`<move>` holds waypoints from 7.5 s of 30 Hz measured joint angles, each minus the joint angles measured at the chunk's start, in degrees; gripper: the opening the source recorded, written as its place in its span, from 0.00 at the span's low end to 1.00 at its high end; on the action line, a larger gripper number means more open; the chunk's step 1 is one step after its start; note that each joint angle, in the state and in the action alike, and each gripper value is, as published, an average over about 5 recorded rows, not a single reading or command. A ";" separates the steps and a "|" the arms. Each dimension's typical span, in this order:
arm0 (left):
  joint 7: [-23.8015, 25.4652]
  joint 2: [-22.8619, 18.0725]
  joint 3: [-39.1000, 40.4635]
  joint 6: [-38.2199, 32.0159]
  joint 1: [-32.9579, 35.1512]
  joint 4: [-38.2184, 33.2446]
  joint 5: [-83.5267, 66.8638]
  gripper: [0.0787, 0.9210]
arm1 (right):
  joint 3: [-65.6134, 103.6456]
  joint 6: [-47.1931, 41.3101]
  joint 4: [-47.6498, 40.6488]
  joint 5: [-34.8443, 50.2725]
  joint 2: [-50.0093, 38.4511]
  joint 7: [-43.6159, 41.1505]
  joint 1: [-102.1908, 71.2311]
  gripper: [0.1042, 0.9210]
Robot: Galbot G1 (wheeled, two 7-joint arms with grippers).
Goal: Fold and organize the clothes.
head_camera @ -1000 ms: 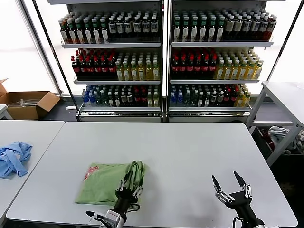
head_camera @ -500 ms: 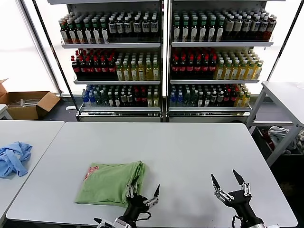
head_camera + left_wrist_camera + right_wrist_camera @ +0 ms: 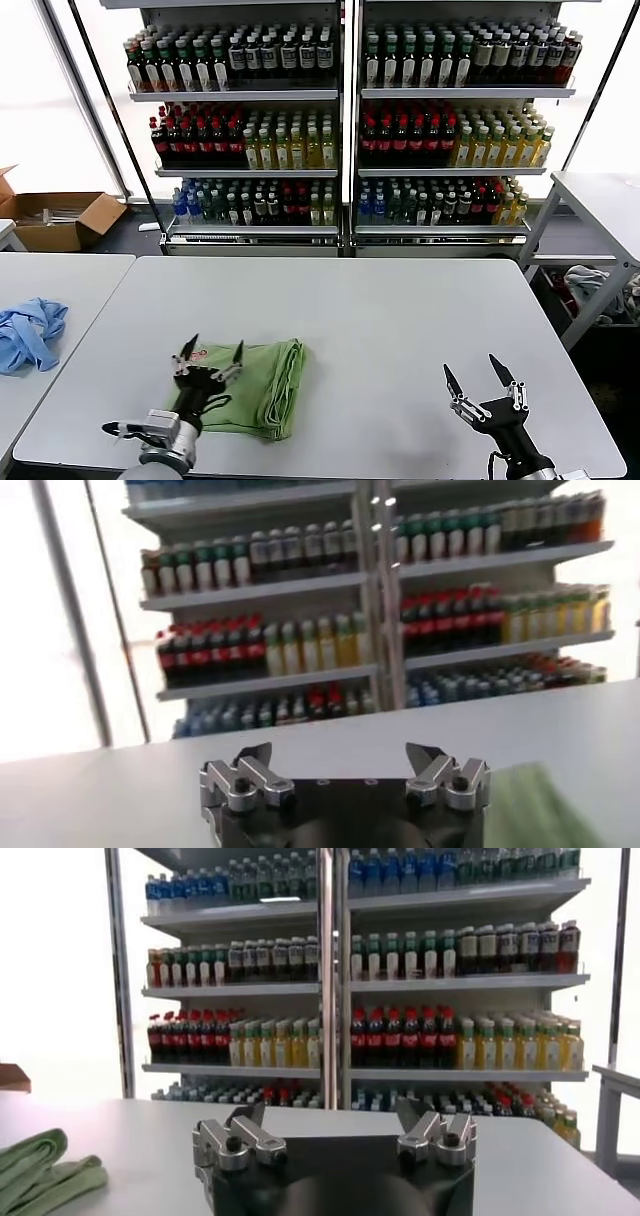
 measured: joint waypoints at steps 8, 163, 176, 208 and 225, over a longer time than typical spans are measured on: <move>0.49 -0.04 -5.30 3.35 0.24 4.84 -7.00 0.88 | 0.20 0.05 0.39 -0.13 -0.08 -0.13 -0.45 0.88; 4.78 -4.52 -2.23 9.19 0.41 -13.51 15.73 0.88 | -38.72 -32.41 -11.37 12.91 12.14 11.53 46.95 0.88; 6.03 -5.39 -4.36 9.45 2.19 -14.64 14.02 0.88 | -47.52 -37.72 -19.15 14.44 18.79 12.79 54.75 0.88; 6.21 -5.65 -5.29 9.48 3.60 -13.76 13.09 0.88 | -49.30 -36.83 -26.94 10.55 21.53 11.24 55.79 0.20; 5.94 -5.39 -5.55 8.56 4.52 -13.61 12.81 0.88 | -42.68 -32.47 -16.63 3.99 11.00 9.45 47.61 0.04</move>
